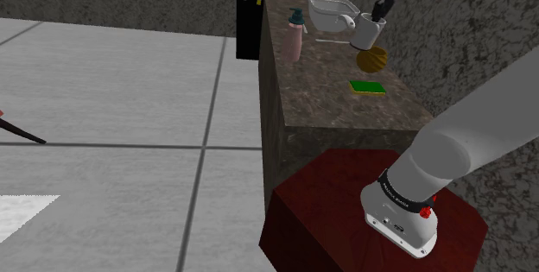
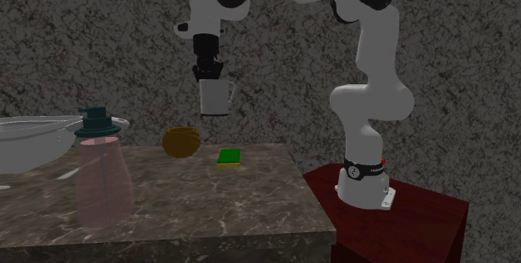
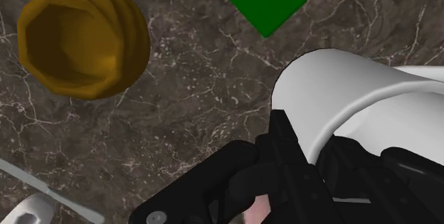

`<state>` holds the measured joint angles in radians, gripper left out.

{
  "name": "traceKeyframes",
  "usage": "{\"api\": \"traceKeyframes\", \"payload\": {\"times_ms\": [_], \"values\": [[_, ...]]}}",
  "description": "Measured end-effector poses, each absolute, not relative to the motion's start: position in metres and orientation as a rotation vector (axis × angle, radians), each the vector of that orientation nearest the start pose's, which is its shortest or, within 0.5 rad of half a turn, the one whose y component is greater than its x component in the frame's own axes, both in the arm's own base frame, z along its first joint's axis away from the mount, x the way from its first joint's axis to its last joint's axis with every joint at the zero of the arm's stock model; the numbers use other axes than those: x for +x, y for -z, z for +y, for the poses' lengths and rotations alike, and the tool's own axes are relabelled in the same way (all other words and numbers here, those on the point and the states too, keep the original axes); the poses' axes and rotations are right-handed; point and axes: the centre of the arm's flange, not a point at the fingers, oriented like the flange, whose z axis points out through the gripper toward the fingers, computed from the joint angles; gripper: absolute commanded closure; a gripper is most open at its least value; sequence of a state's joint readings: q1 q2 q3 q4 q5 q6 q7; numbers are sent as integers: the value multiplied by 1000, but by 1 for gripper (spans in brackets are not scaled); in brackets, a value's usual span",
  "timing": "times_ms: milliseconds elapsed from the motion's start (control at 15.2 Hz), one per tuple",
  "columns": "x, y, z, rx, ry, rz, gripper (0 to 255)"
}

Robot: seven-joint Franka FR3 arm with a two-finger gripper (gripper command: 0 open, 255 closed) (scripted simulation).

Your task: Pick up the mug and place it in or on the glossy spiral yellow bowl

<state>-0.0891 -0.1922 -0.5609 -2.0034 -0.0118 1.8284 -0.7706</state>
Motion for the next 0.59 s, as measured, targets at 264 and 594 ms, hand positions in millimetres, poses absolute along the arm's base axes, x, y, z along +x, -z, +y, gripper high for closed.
{"api": "traceKeyframes", "payload": {"times_ms": [264,594], "values": [[396,-532,-373,-3057,76,-202,255],[402,-537,-437,-3059,76,-201,255]]}}
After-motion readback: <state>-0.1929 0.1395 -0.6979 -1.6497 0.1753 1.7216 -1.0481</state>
